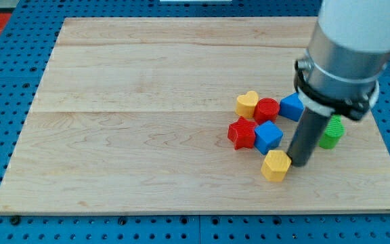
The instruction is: Slide the green star into the triangle
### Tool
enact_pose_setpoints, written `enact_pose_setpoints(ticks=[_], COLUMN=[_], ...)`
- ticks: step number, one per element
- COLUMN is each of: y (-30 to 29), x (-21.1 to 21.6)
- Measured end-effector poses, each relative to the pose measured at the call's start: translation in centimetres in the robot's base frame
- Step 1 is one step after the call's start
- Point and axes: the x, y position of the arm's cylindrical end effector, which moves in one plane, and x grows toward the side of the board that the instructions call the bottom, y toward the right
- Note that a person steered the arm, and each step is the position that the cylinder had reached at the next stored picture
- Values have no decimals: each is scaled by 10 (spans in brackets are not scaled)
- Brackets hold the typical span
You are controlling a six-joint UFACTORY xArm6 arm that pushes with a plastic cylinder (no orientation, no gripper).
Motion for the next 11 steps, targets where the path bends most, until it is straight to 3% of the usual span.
enact_pose_setpoints(ticks=[1,2,3,4,5,9,11], y=[49,103,114,50,12,18,24], x=[5,-17,-58,-93,-92,-128,-112])
